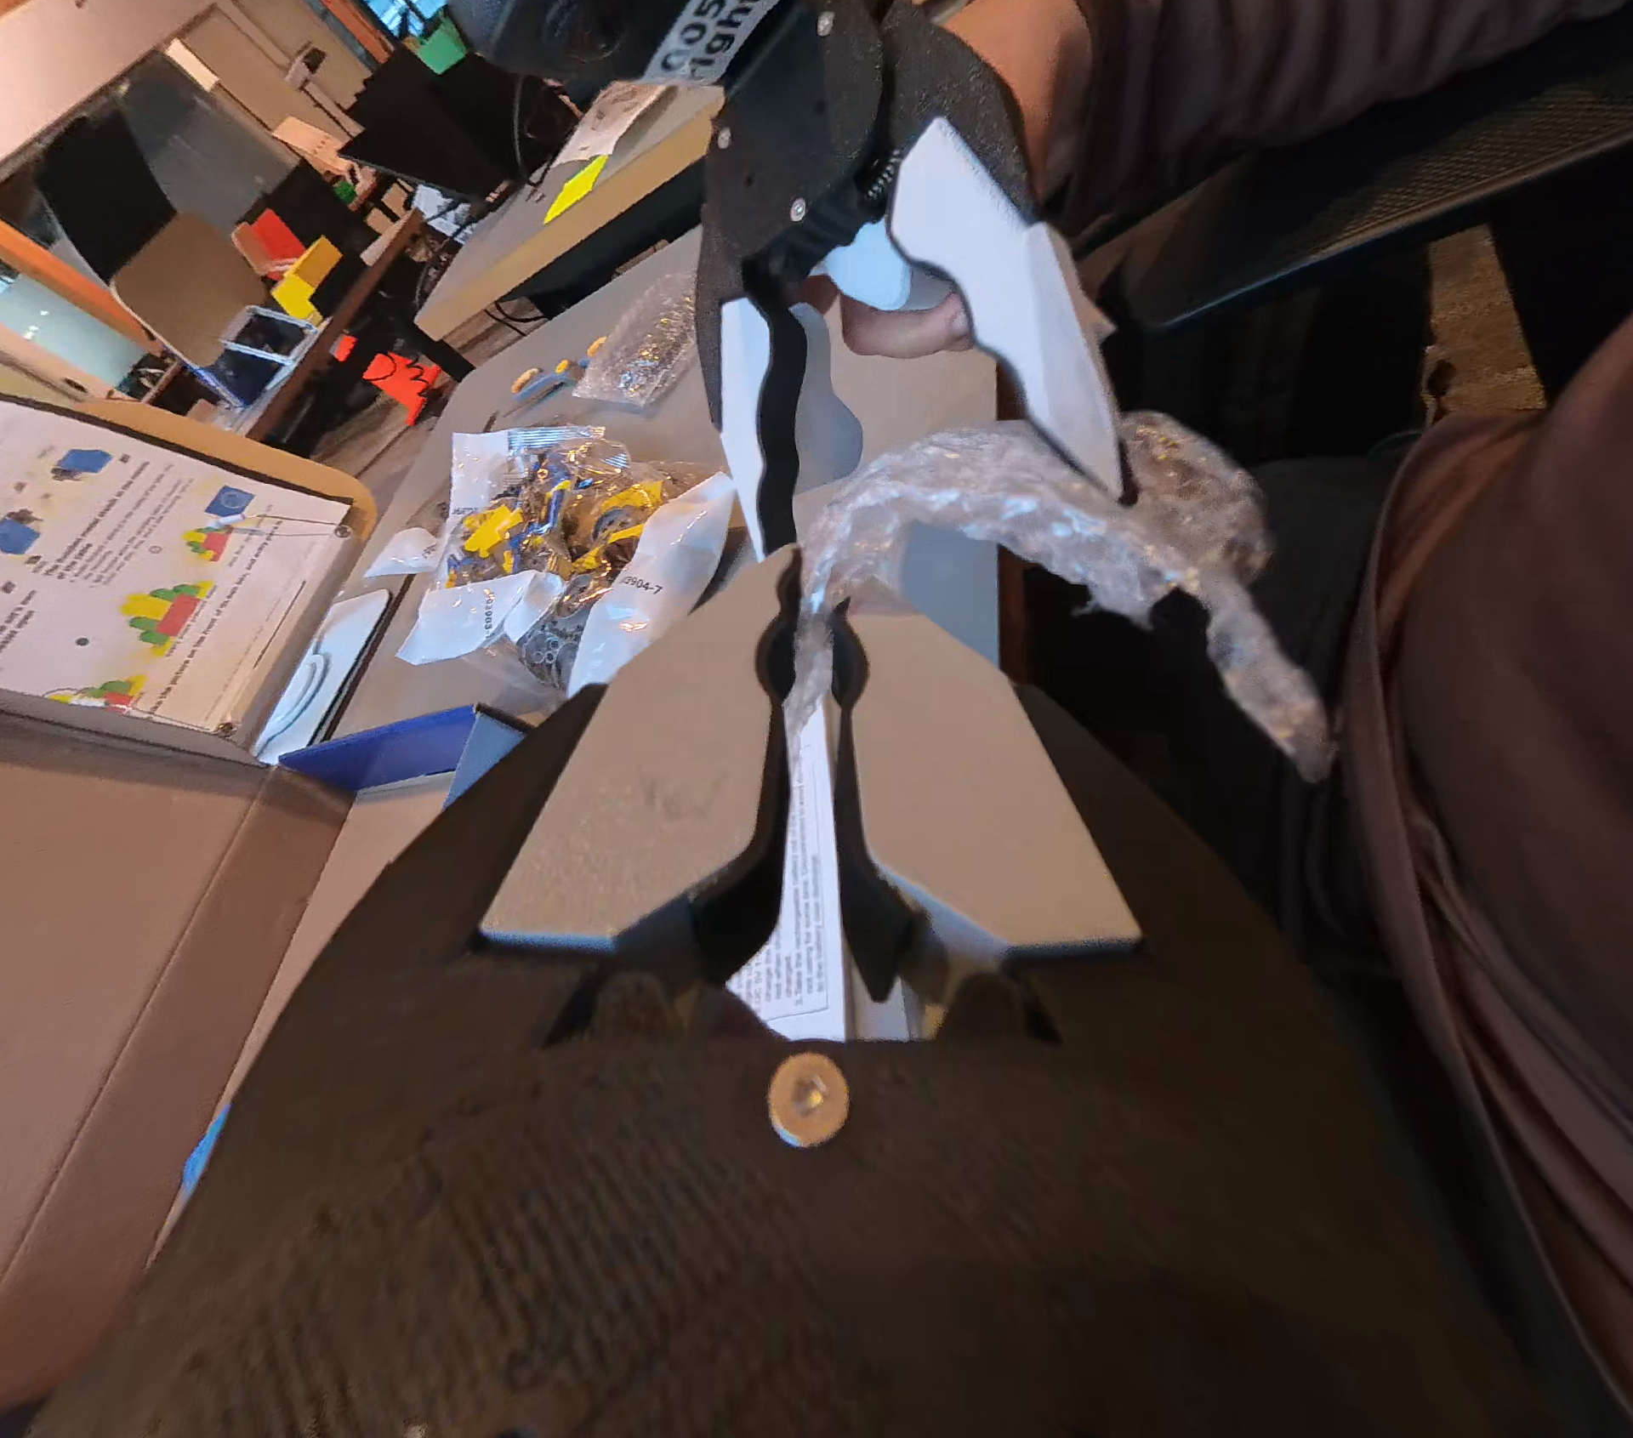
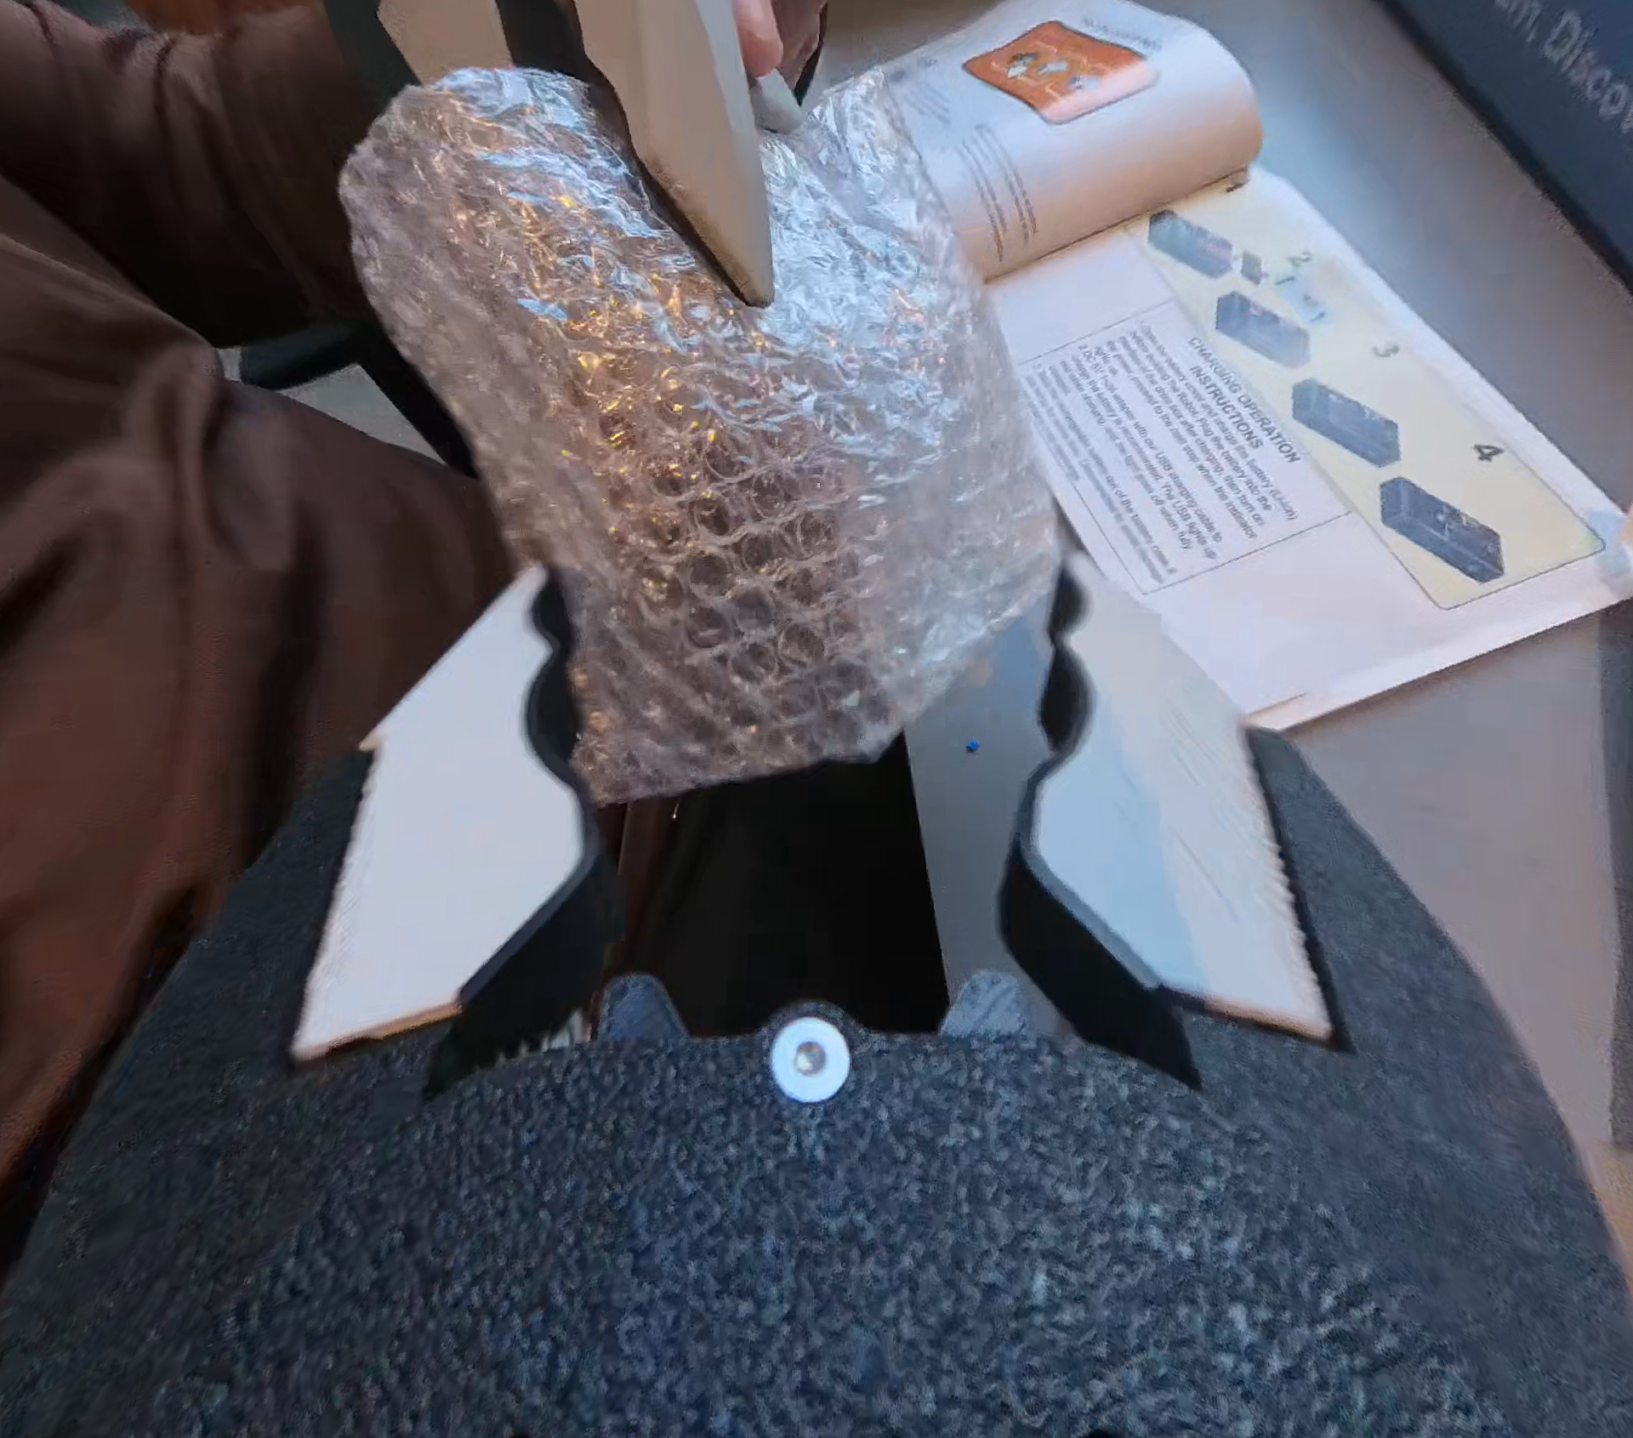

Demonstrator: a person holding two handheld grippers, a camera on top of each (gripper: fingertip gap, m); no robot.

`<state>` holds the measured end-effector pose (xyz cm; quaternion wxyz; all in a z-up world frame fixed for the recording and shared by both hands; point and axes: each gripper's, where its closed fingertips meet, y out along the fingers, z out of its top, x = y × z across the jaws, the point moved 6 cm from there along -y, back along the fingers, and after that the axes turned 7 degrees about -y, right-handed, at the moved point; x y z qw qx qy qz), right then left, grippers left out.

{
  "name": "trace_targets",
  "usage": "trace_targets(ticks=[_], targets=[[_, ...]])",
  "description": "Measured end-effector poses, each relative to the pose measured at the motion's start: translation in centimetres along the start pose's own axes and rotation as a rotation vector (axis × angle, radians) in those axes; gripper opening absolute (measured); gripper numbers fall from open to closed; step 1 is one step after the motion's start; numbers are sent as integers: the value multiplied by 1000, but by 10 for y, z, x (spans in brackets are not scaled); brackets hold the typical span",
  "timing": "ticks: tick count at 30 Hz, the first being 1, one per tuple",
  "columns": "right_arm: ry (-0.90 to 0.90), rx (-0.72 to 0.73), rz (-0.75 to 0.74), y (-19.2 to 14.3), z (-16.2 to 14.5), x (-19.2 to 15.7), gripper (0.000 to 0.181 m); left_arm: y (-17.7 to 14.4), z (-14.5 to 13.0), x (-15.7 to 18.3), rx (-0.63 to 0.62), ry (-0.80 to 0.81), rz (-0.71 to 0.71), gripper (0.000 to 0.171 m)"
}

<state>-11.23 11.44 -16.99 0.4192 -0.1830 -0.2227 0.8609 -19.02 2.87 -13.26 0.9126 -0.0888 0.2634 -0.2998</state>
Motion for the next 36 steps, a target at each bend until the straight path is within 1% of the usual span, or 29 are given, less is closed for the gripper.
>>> trace_targets(ticks=[1, 2, 3, 5, 7, 10, 13, 14, 16, 17, 18, 19, 20, 22, 27, 31, 34, 36], targets=[[-10, -14, 6, 1, -1, -1, 82, 1, 0, 2, -9, -3, -10, 0], [-36, -35, 9, 1, -3, -3, 54, 1, 1, 3, -21, -10, -21, 0], [-73, -56, -2, 0, -4, -3, 42, 0, 0, 4, -35, -17, -35, 0], [-134, -73, -50, -3, -4, -3, 33, -3, -2, 5, -62, -39, -67, 4], [-185, -106, -148, -8, -3, 2, 22, -11, -6, 2, -76, -87, -95, 22], [-254, -135, -290, -15, -4, 9, 16, -27, -9, -8, -45, -226, -149, 52], [-262, -106, -320, -16, 0, 7, 11, -32, 3, -11, 25, -336, -175, 71], [-266, -96, -321, -16, 2, 6, 11, -28, 5, -8, 16, -349, -188, 75], [-269, -78, -319, -15, 7, 4, 10, -14, 2, -2, -68, -330, -157, 83], [-267, -78, -314, -13, 8, 3, 10, -7, -3, -2, -121, -301, -106, 78], [-266, -85, -307, -11, 6, 2, 10, -1, -7, -4, -162, -274, -45, 59], [-269, -95, -310, -10, 4, 2, 10, 3, -10, -7, -183, -266, -8, 46], [-272, -103, -315, -9, 2, 3, 10, 4, -12, -9, -182, -283, -6, 32], [-264, -94, -299, -7, 1, 2, 10, 4, -13, -10, -161, -334, -32, 17], [-248, -46, -286, -8, 3, 4, 13, 2, -14, -16, -128, -381, -38, 8], [-235, -9, -278, -11, 1, 8, 18, 3, -16, -16, -121, -402, -44, 6], [-216, 14, -259, -14, -1, 9, 27, 4, -17, -19, -117, -406, -26, 6], [-217, 34, -248, -16, 0, 8, 27, 3, -16, -20, -105, -400, -16, 6]])
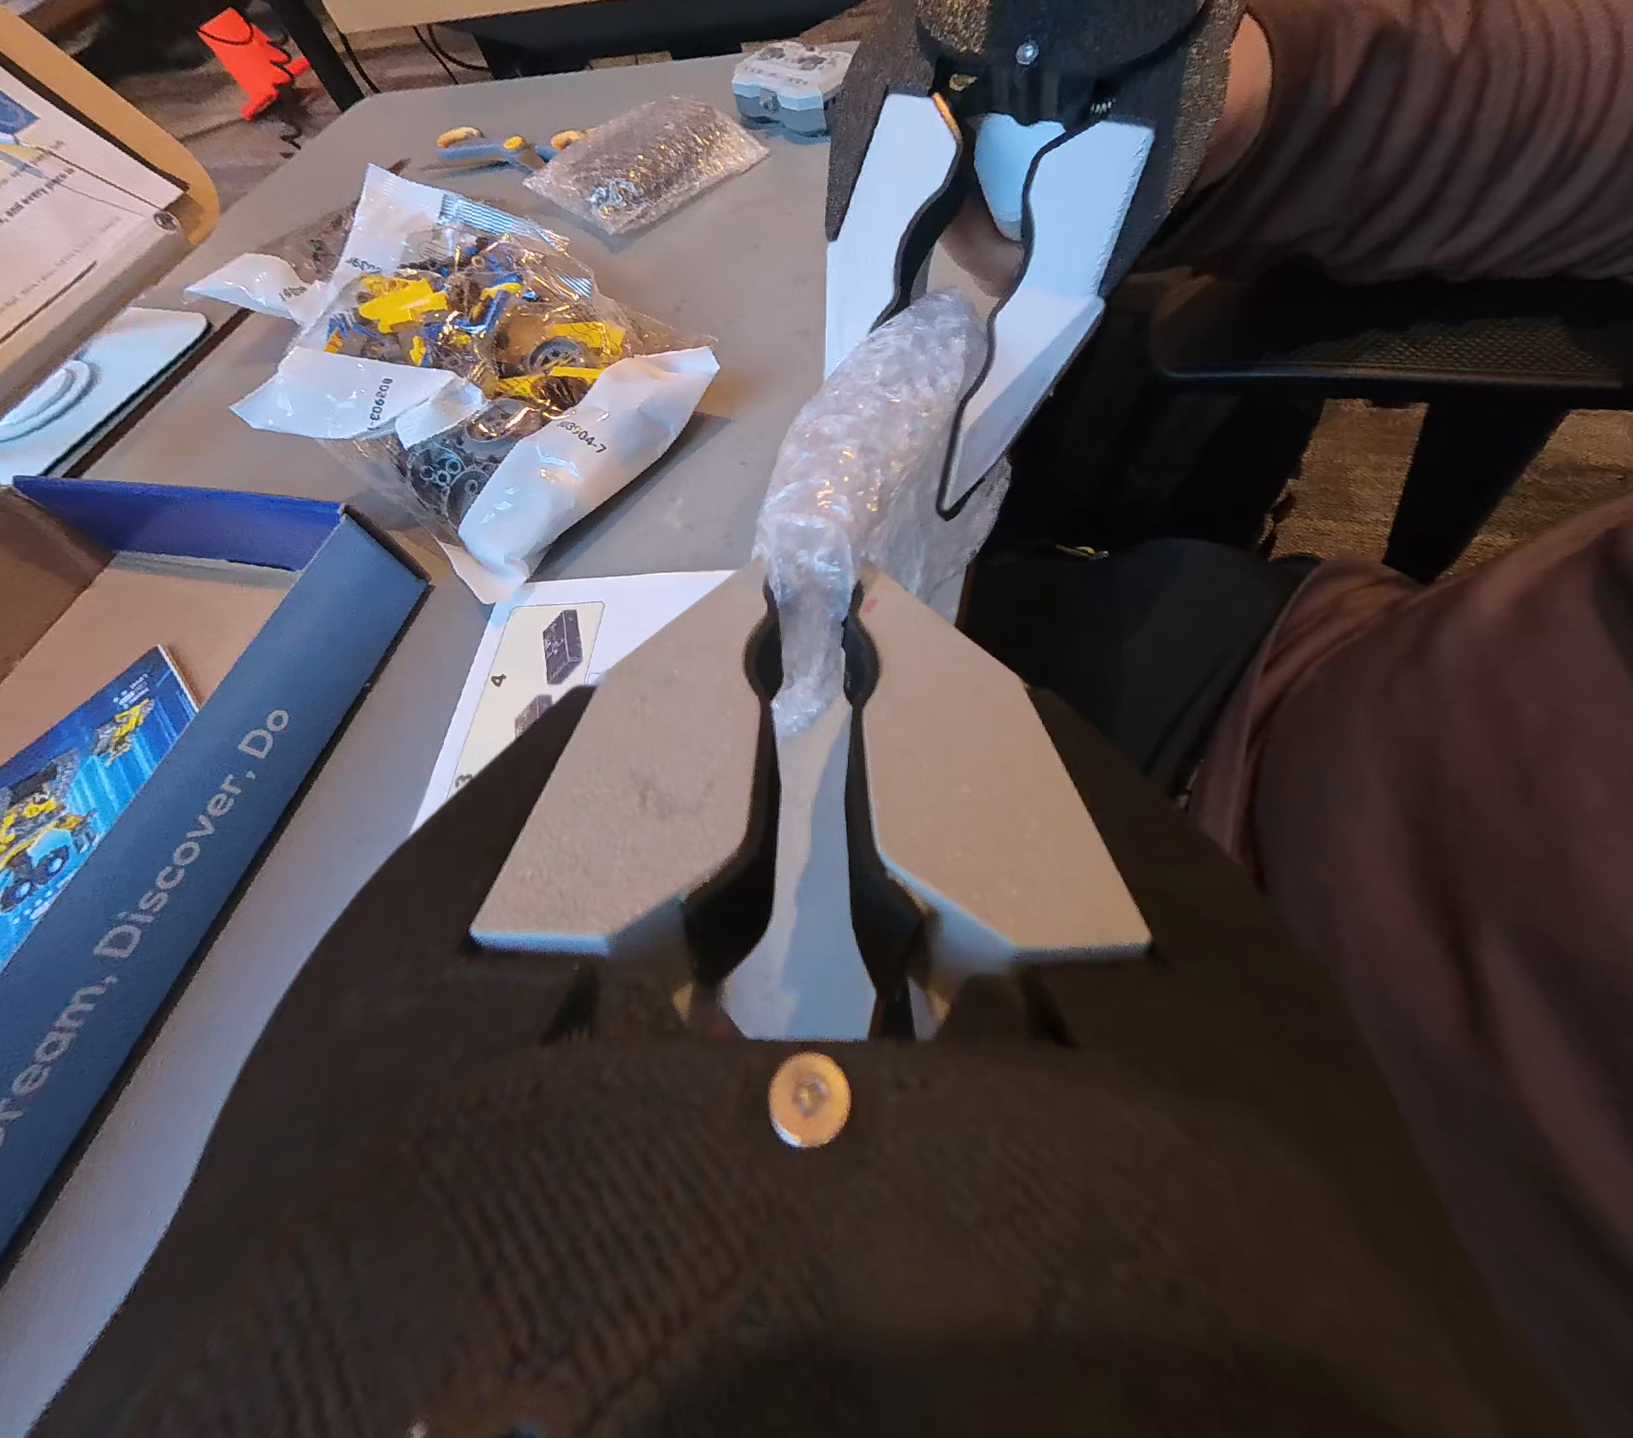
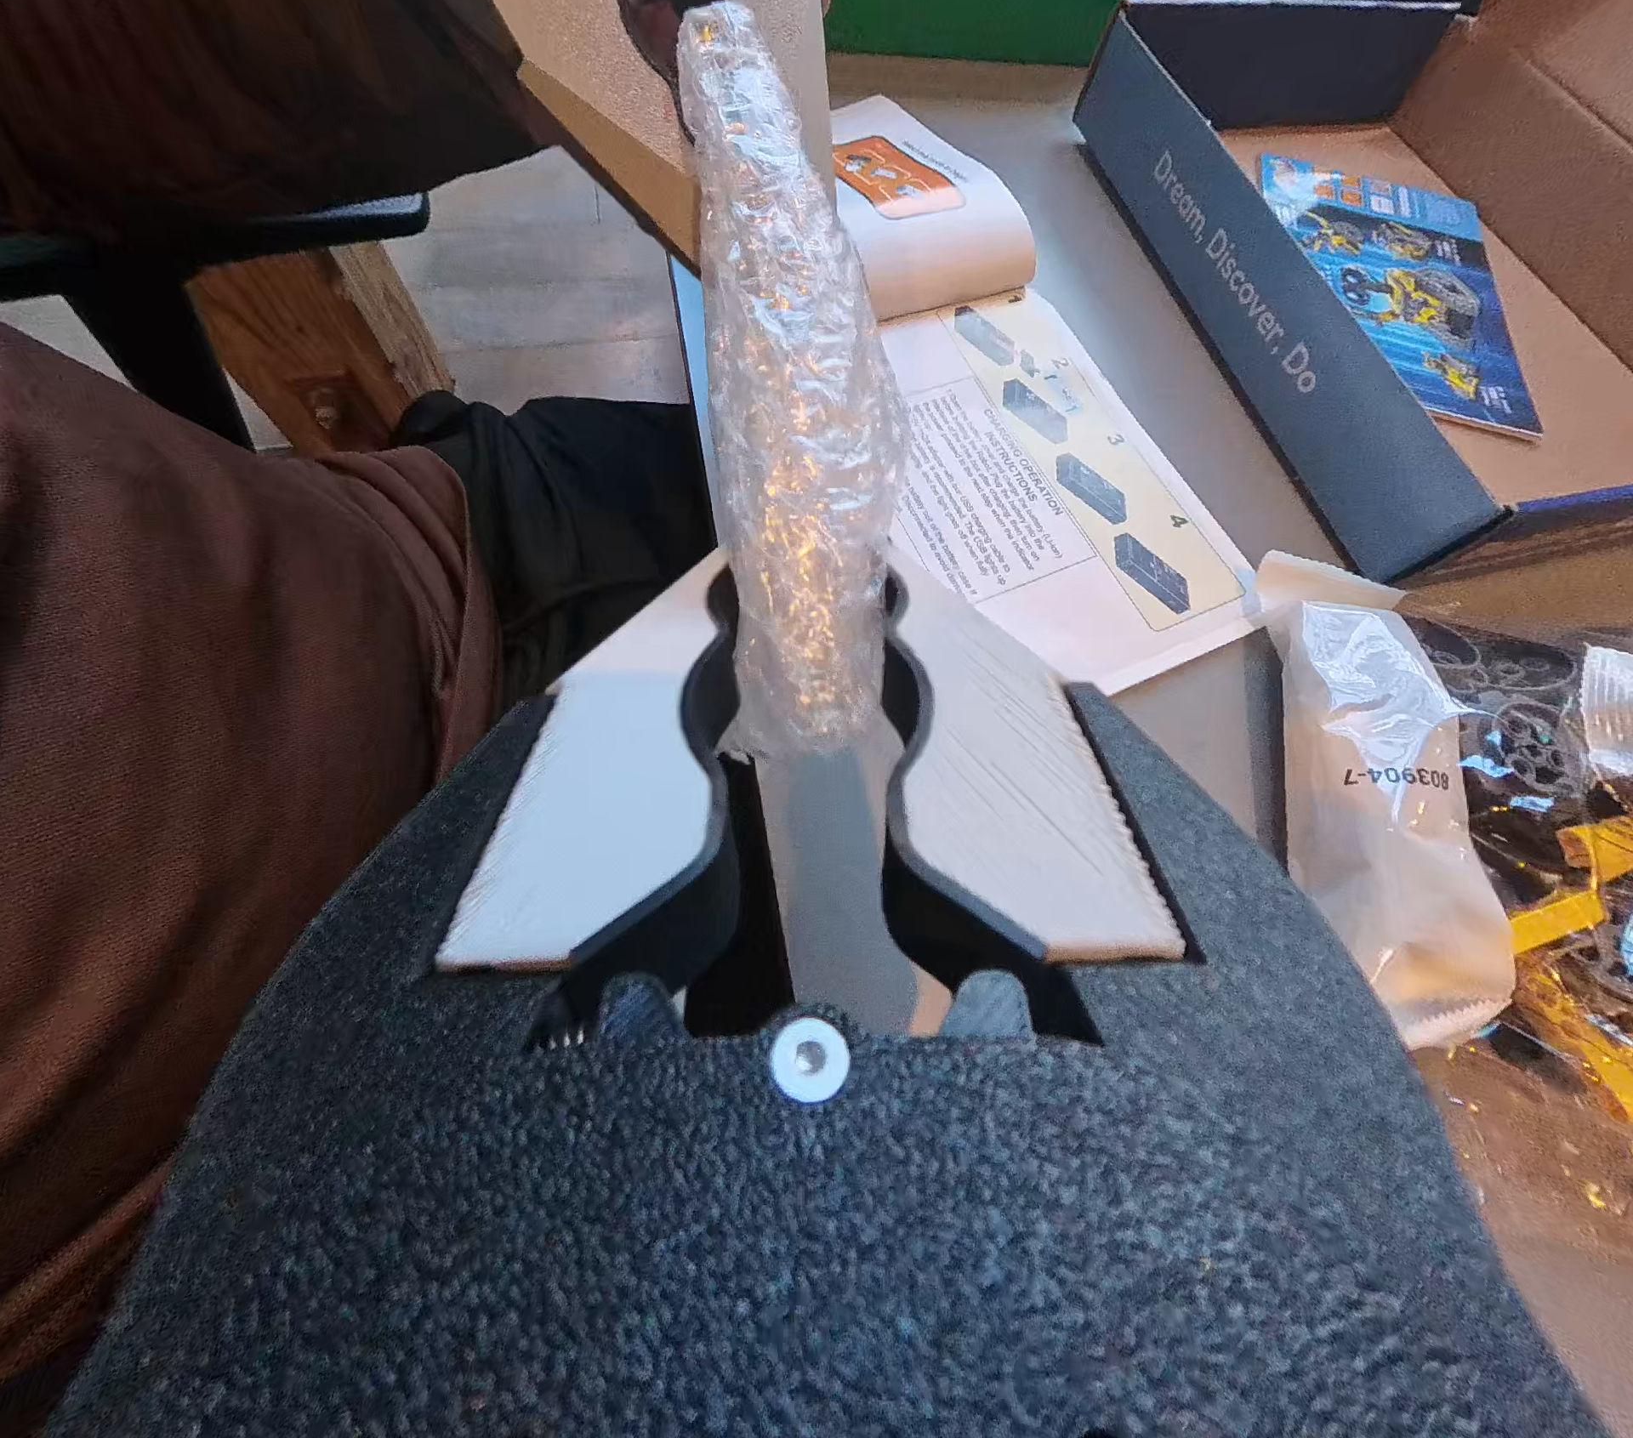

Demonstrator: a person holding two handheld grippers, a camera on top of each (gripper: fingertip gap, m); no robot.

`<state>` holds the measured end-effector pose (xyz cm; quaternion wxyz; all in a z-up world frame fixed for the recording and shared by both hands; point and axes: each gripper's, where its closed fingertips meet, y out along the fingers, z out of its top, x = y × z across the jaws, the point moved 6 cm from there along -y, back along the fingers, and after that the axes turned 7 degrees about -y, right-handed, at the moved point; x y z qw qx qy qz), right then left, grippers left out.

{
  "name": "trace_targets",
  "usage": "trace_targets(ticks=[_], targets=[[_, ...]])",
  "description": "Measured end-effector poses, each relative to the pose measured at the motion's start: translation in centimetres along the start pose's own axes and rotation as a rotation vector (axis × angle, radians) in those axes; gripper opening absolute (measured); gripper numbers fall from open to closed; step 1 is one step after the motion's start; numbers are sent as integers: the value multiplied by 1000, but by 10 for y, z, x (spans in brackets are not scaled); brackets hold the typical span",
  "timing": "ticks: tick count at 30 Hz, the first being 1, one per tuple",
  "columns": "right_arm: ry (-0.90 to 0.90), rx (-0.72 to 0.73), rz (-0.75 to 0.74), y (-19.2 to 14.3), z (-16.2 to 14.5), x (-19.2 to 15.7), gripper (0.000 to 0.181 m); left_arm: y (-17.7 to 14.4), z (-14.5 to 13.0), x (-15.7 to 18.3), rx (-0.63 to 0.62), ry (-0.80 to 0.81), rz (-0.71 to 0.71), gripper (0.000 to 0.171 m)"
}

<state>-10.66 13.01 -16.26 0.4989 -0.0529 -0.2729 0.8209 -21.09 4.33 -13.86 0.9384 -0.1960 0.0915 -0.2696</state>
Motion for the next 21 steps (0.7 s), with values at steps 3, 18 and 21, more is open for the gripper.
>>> trace_targets(ticks=[3, 18, 21], targets=[[-28, 16, -27, -4, 2, 3, 9, -1, 2, 0, 21, -1, -2, 4], [-71, 85, 14, -6, 14, -8, 18, -10, 5, -1, 59, -29, -43, 4], [-32, 166, 19, -13, 20, -5, 26, -19, 16, 1, 146, 37, -27, 3]])
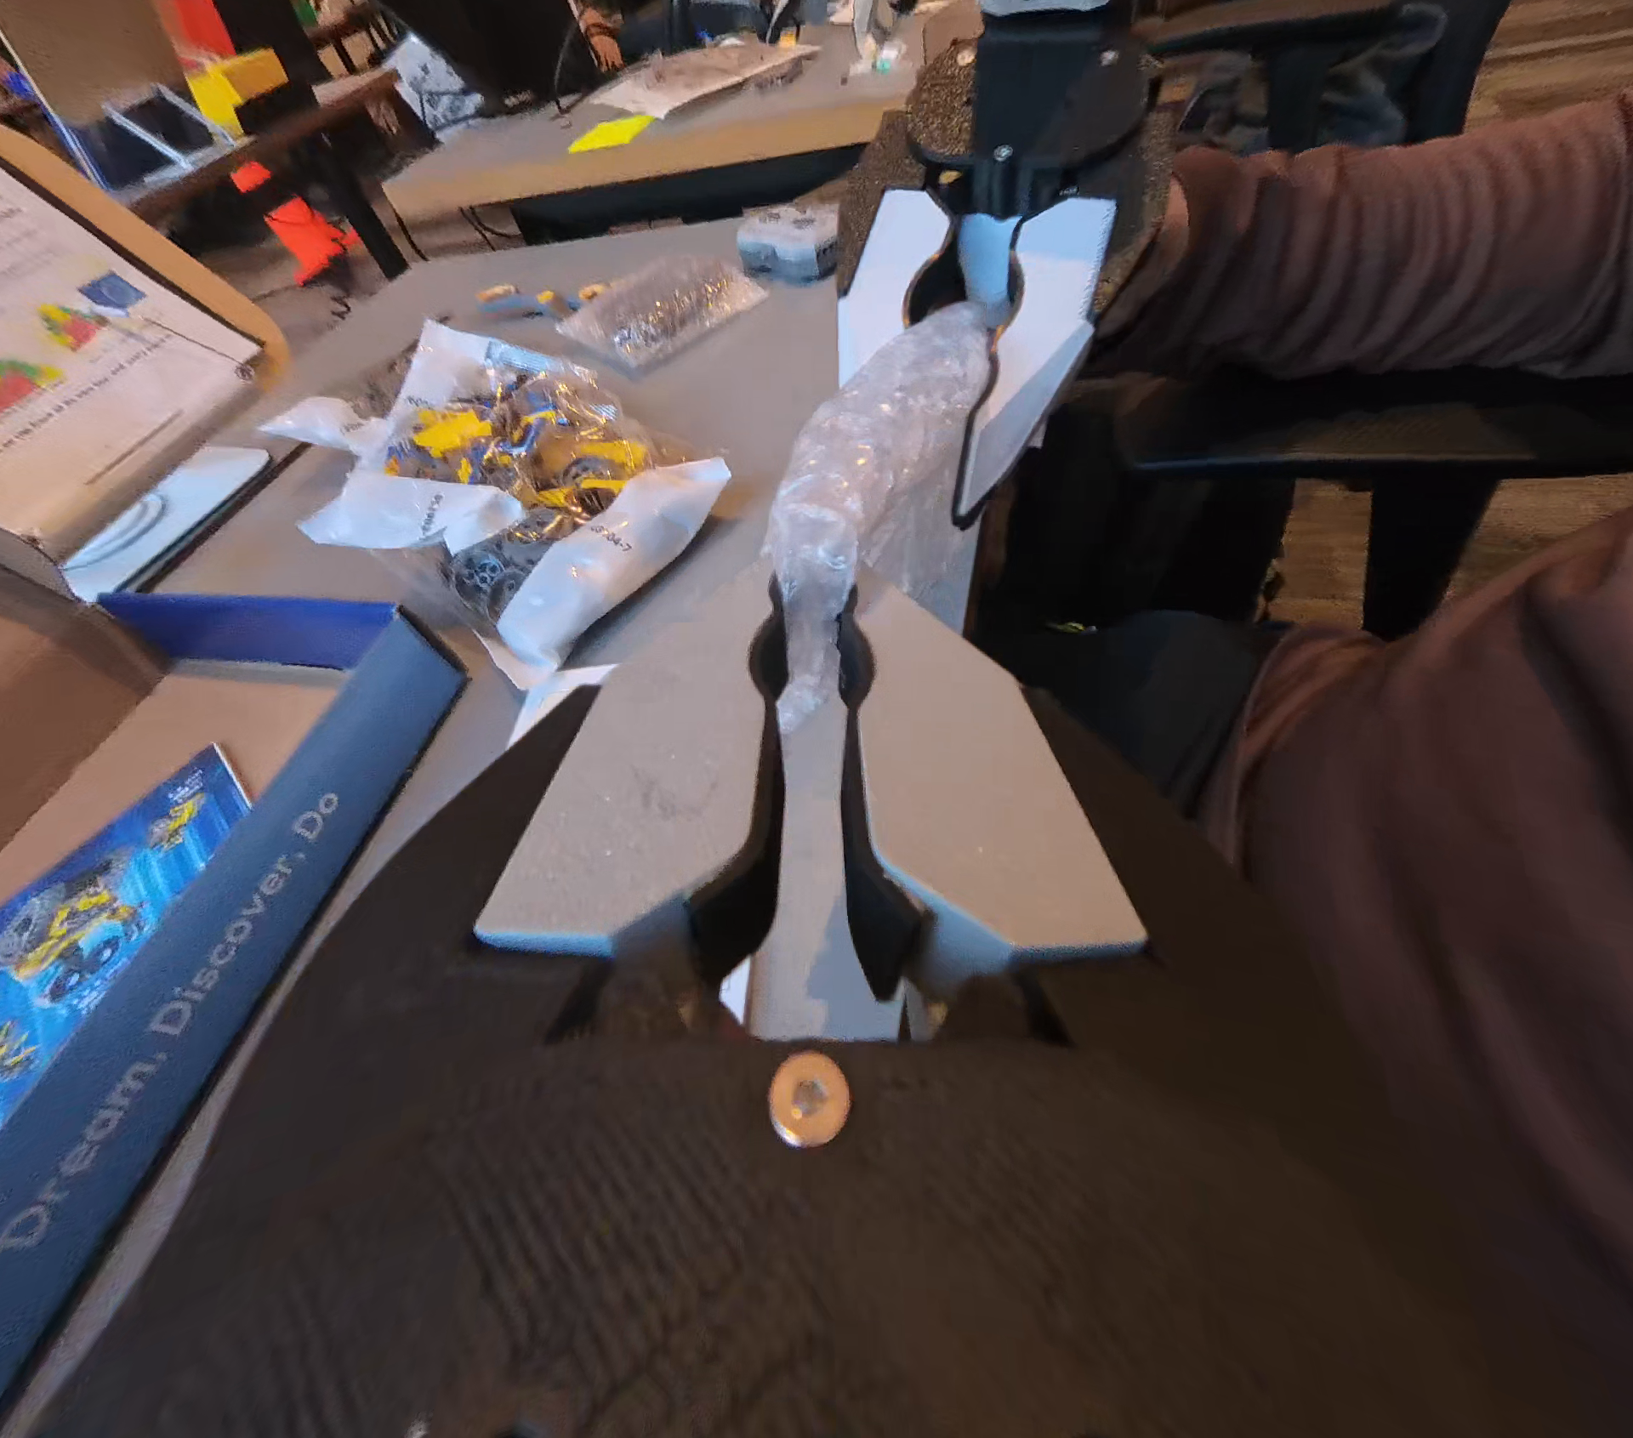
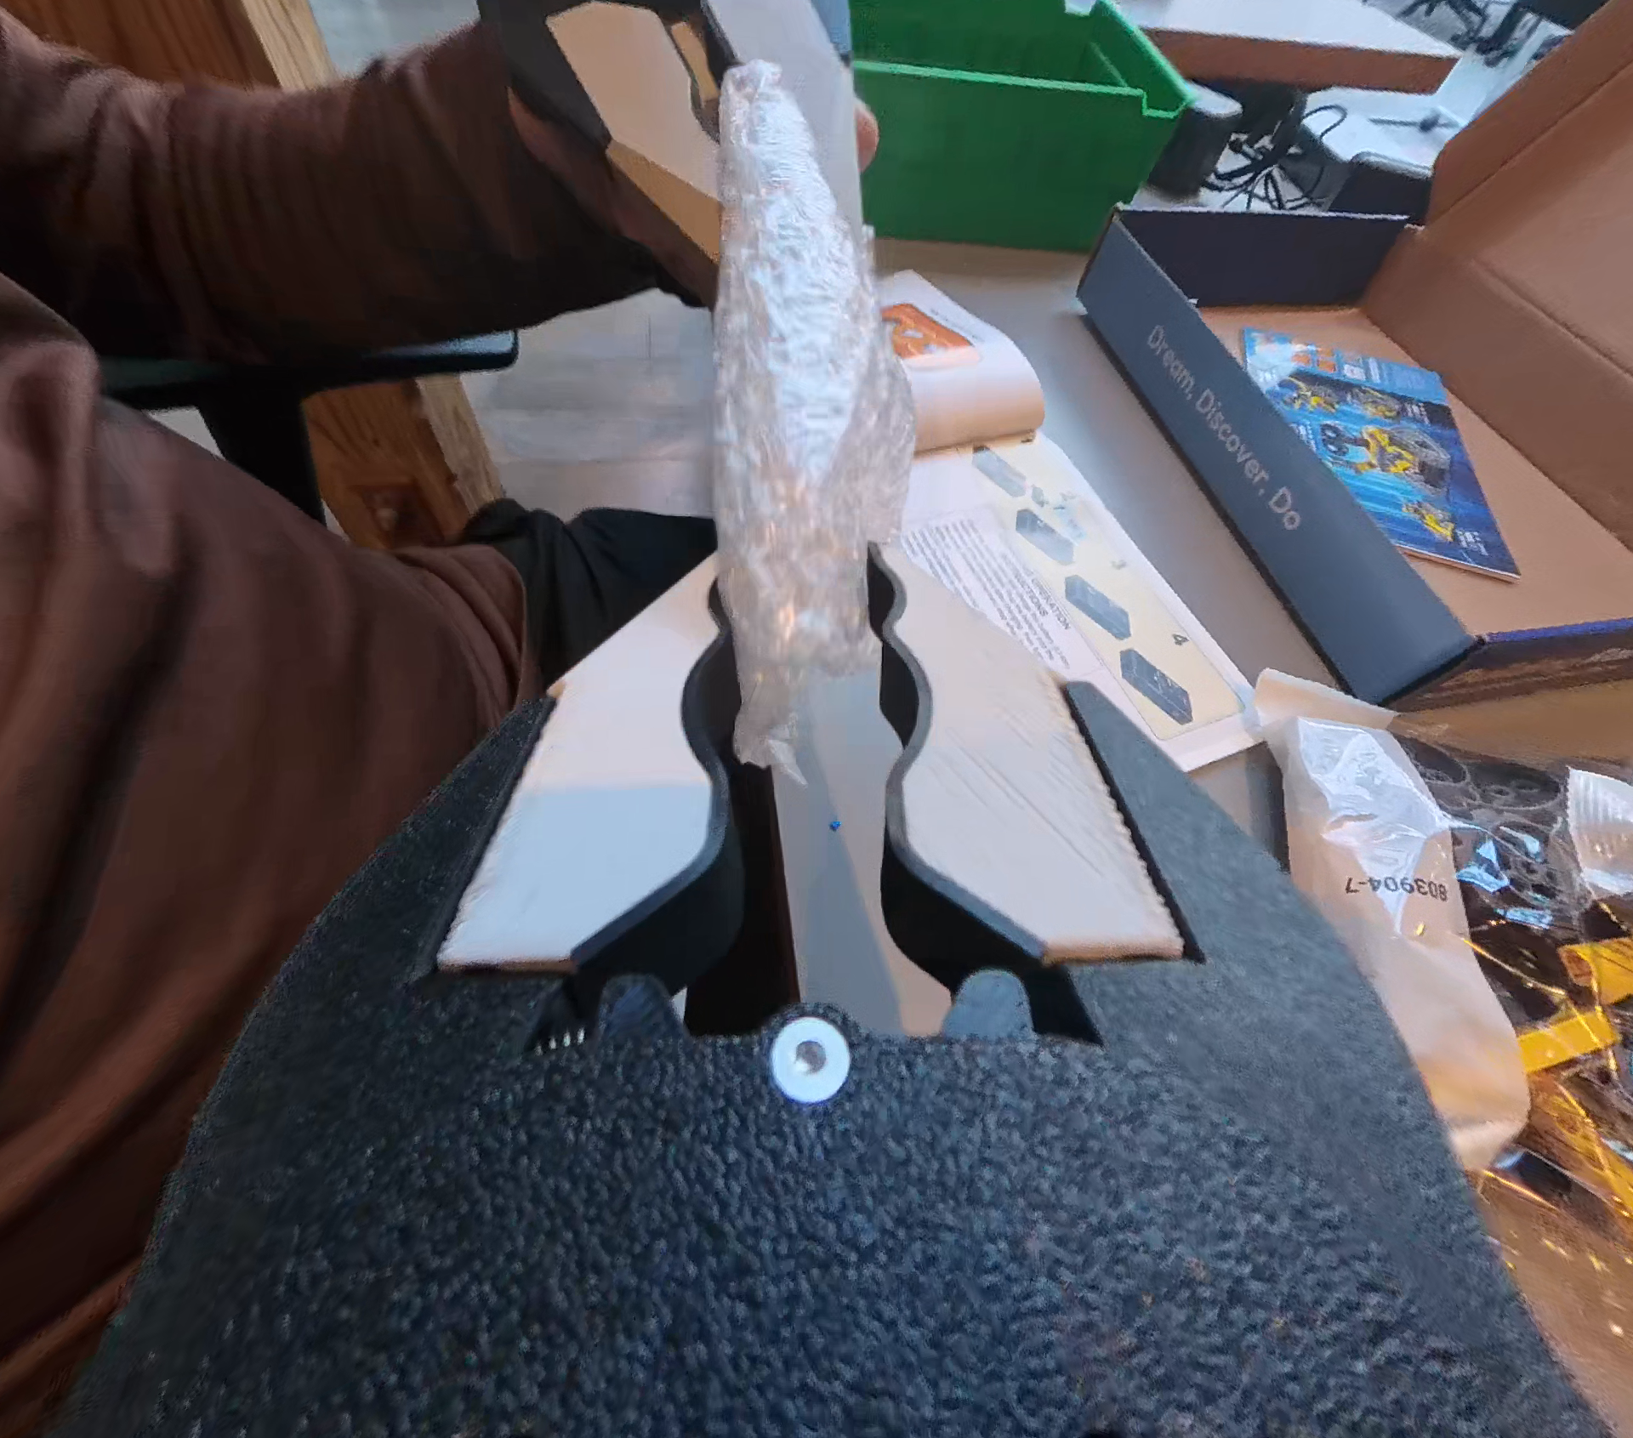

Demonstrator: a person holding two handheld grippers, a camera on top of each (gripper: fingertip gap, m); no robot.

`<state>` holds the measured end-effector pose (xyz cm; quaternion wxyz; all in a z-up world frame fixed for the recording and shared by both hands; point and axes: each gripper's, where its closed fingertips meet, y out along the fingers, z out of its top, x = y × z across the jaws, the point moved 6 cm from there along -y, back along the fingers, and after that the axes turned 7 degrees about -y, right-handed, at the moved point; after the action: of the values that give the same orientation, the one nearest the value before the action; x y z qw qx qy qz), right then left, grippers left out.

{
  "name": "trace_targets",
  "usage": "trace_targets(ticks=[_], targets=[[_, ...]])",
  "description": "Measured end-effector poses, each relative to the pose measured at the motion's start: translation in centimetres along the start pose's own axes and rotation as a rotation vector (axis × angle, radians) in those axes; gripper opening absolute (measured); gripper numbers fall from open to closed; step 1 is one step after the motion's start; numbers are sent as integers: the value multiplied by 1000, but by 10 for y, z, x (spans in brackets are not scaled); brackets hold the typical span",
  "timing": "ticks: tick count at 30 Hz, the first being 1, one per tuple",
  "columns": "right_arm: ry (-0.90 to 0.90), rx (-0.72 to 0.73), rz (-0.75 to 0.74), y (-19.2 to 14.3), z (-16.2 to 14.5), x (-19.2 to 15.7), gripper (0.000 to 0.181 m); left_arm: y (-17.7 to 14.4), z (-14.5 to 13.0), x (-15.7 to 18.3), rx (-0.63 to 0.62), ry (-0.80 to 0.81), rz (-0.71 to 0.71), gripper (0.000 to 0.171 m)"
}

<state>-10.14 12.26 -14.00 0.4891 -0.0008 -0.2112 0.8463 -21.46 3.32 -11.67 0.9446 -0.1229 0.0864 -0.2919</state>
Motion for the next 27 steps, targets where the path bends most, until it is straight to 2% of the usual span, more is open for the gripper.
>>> trace_targets(ticks=[2, 5, 8, 11, 13, 16, 18, 20, 22, 24, 25, 27], targets=[[14, 34, -24, -5, 2, 5, 18, -3, 0, -4, 2, -17, 11, 3], [24, 13, -152, -13, -1, 21, 24, -11, -2, -28, 0, -62, 156, 4], [56, -14, -194, -17, -10, 30, 24, -32, -2, -64, 12, -64, 422, 4], [45, -34, -218, -16, -14, 33, 24, -60, 3, -108, -28, 129, 737, 4], [41, -38, -211, -14, -15, 34, 24, -66, 2, -143, -125, 242, 858, 5], [44, -46, -204, -10, -17, 36, 24, -62, -17, -208, -401, 388, 958, 5], [42, -54, -206, -9, -19, 37, 24, -58, -37, -247, -600, 504, 1006, 8], [43, -61, -209, -9, -21, 39, 24, -50, -64, -273, -782, 560, 992, 12], [51, -58, -219, -11, -24, 41, 24, -43, -77, -289, -839, 643, 1027, 9], [66, -52, -221, -13, -26, 42, 24, -33, -97, -294, -929, 677, 969, 14], [70, -50, -225, -15, -27, 43, 24, -28, -106, -293, -972, 681, 915, 20], [72, -49, -233, -20, -28, 45, 24, -24, -110, -289, -926, 606, 853, 40]])
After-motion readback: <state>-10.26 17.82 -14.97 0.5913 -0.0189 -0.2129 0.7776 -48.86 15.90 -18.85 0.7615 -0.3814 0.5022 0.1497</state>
